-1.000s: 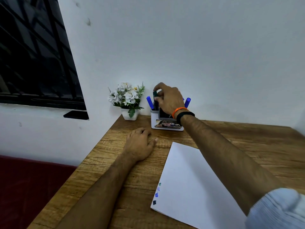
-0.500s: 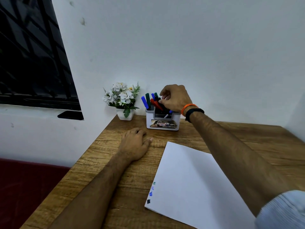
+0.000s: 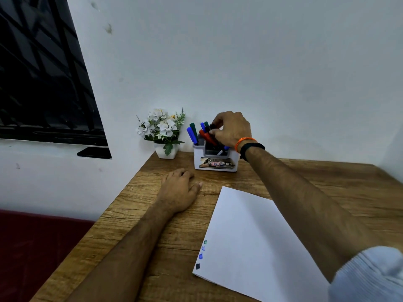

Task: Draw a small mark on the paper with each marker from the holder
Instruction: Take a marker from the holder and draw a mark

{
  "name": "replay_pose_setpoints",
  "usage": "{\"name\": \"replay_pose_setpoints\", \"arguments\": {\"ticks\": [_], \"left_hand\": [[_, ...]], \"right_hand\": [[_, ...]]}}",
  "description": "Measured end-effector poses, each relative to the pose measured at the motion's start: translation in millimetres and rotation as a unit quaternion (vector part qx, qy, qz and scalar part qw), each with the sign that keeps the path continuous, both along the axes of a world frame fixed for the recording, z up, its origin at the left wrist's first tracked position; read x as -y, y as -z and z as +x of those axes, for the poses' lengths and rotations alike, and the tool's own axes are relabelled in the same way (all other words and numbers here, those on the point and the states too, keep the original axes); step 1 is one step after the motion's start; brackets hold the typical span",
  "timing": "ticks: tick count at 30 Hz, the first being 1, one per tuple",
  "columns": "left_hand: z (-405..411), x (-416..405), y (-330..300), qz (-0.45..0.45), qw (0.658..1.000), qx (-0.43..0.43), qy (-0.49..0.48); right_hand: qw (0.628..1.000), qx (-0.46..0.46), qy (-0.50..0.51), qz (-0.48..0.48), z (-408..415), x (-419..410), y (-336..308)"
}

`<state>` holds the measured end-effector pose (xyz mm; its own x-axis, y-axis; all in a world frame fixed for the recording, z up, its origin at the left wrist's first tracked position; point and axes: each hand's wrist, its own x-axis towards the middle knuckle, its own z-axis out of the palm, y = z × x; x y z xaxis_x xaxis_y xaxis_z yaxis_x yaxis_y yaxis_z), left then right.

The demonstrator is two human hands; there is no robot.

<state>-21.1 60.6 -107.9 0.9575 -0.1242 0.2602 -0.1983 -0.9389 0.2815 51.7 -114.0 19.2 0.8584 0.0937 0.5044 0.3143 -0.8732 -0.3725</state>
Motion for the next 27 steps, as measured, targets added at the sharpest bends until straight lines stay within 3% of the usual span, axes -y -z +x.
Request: {"name": "replay_pose_setpoints", "arguments": {"ticks": [2, 5, 7, 10, 20, 23, 27], "left_hand": [[0.4, 0.0, -0.1, 0.000, 1.000, -0.003, -0.001], [-1.7, 0.8, -2.0, 0.004, 1.000, -0.004, -0.001], [-1.9, 0.7, -2.6, 0.006, 1.000, -0.007, -0.002], [-3.1, 0.5, -3.0, 0.005, 1.000, -0.013, -0.002], [-7.9, 0.7, -8.8, -0.069, 0.997, 0.016, 0.011], [-16.2, 3.5, -19.9, -0.193, 0.979, 0.057, 0.022], [-30.1, 6.9, -32.7, -0.409, 0.907, 0.001, 0.097]], "right_hand": [[0.993, 0.034, -0.017, 0.111, 1.2, 1.1, 0.0], [0.950, 0.123, -0.096, 0.271, -7.4, -0.7, -5.6], [0.925, 0.161, -0.136, 0.318, -18.3, -4.0, -11.4], [0.906, 0.112, -0.183, 0.365, -35.6, -7.2, -13.7], [0.963, -0.127, -0.175, 0.162, -91.5, 12.1, 47.8], [0.971, -0.115, -0.145, 0.154, -102.9, 27.7, 61.2], [0.966, -0.094, -0.126, 0.206, -112.3, 40.7, 74.9]]}}
